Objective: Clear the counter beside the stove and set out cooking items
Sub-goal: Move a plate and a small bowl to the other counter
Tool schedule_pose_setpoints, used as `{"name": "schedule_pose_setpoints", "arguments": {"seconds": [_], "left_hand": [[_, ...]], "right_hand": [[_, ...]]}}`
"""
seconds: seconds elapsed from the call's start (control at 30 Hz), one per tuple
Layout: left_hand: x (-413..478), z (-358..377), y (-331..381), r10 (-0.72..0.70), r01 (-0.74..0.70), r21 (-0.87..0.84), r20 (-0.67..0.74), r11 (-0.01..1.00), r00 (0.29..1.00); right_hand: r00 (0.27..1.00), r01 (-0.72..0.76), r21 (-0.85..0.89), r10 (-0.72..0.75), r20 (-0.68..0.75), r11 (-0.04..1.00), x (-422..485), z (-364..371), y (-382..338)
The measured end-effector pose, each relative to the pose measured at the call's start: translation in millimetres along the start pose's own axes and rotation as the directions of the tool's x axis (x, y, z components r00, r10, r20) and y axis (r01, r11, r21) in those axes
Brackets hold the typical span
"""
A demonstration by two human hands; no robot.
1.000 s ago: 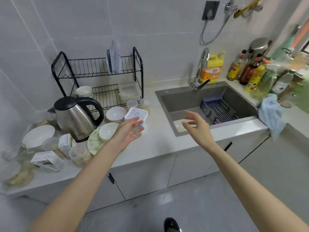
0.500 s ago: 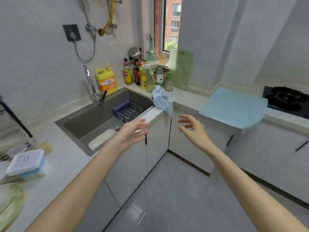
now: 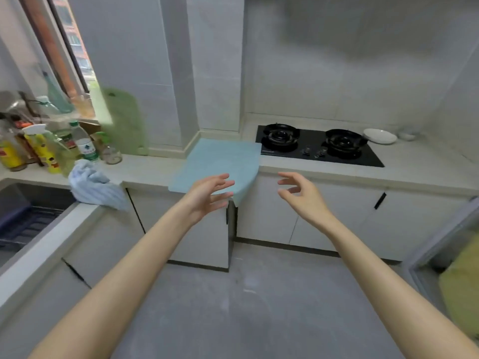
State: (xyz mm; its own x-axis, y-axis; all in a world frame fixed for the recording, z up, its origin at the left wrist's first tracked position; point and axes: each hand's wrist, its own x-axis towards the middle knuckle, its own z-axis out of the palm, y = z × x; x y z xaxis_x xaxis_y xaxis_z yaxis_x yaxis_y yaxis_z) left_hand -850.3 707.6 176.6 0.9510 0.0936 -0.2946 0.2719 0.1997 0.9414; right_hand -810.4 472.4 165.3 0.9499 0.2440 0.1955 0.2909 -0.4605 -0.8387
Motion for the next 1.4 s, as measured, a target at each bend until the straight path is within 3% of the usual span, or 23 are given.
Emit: {"name": "schedule_pose_setpoints", "arguments": {"seconds": [0.37,0.77,1.1,1.4], "left_hand": [[140,193,27,-0.012,-0.017,0.112,0.251,0.994,0.968],[324,362,69,-0.011,-0.074,0.16,0.473,0.984,0.881],[436,506,68,-0.103,-0.003,0.19,0.547,0.982,0.83],[514,645,31,-0.158,0.099,0.152,0.456,0.983,0.876]], "right_hand": [[0.935,-0.169,-0.006,0.158,-0.317,0.986,39,-158,97],[0.837,-0.253,0.028,0.233,-0.495,0.967,153,-289,175],[0.775,-0.297,0.249,0.385,-0.502,0.922,220,-401,270],[0.797,-0.34,0.317,0.451,-0.401,0.885,275,-526,389]]}}
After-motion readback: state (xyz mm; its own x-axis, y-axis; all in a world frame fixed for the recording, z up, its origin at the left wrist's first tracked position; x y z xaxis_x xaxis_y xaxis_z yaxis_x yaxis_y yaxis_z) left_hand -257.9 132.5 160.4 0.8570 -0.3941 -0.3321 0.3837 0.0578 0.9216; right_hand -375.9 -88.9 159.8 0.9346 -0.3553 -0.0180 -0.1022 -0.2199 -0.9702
